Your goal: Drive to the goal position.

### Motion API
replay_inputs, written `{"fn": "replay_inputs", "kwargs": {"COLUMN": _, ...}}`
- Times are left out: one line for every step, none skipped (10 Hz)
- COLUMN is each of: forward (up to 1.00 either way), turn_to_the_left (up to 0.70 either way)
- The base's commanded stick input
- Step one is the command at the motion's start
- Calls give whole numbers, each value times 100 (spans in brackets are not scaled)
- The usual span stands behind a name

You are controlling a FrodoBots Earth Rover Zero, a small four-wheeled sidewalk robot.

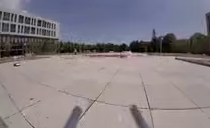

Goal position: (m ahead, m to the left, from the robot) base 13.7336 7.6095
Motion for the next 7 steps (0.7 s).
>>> {"fn": "replay_inputs", "kwargs": {"forward": 70, "turn_to_the_left": 1}}
{"fn": "replay_inputs", "kwargs": {"forward": 70, "turn_to_the_left": 1}}
{"fn": "replay_inputs", "kwargs": {"forward": 70, "turn_to_the_left": 1}}
{"fn": "replay_inputs", "kwargs": {"forward": 70, "turn_to_the_left": 1}}
{"fn": "replay_inputs", "kwargs": {"forward": 70, "turn_to_the_left": 1}}
{"fn": "replay_inputs", "kwargs": {"forward": 70, "turn_to_the_left": 1}}
{"fn": "replay_inputs", "kwargs": {"forward": 70, "turn_to_the_left": 1}}
